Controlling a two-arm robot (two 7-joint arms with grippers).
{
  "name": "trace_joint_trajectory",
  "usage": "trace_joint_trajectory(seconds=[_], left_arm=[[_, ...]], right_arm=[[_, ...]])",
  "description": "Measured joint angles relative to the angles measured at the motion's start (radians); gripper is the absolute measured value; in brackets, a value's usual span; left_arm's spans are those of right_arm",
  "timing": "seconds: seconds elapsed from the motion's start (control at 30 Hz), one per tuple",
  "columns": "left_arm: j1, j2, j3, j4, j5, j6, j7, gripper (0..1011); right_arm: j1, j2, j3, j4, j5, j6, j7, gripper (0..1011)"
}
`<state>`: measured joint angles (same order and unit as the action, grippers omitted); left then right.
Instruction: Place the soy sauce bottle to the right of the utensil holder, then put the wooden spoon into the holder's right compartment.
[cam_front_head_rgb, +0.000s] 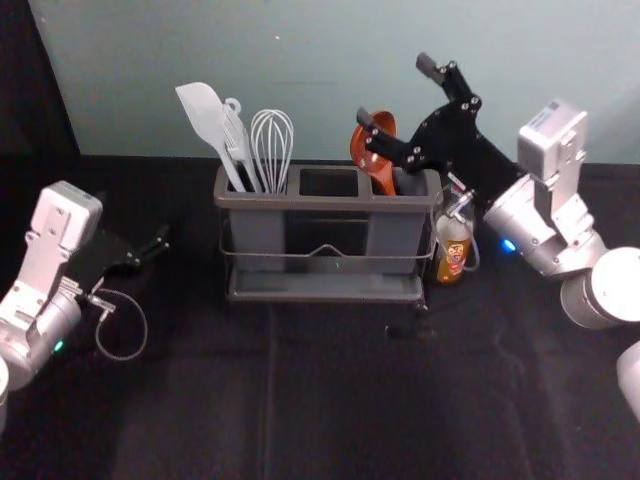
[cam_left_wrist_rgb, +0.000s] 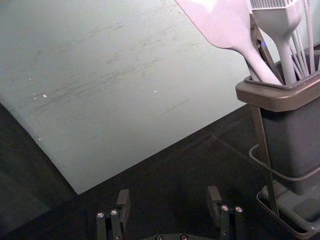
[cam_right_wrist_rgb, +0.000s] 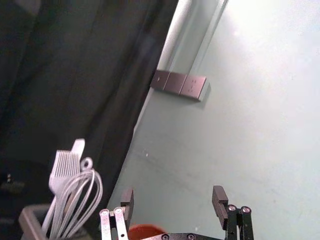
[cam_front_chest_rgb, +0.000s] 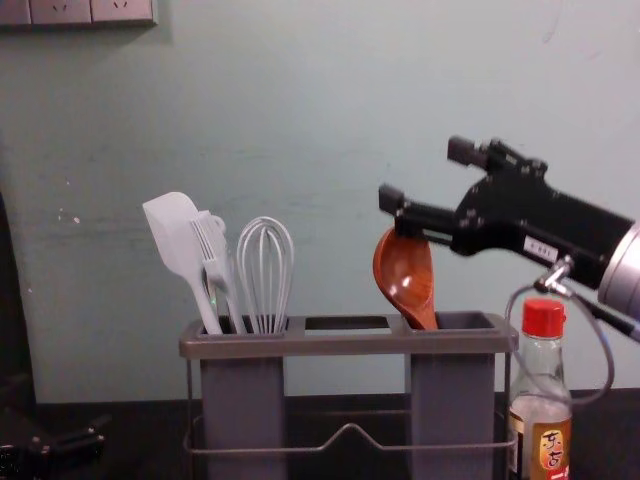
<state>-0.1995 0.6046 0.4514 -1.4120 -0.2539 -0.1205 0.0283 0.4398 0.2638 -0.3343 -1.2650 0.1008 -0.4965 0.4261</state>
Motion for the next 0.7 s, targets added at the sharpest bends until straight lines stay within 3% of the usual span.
trace_joint_trajectory(seconds=[0.5, 0.7], left_arm=[[0.0, 0.0, 0.0, 0.0, 0.0, 0.0, 0.0, 1005], [0.0, 0.0, 0.0, 0.0, 0.0, 0.0, 0.0, 1005]], right_arm=[[-0.054, 0.027, 0.028, -0.141, -0.014, 0.023, -0.019, 1004], [-0.097, 0.043, 0.061, -0.216, -0.035, 0.055, -0.061, 1004]])
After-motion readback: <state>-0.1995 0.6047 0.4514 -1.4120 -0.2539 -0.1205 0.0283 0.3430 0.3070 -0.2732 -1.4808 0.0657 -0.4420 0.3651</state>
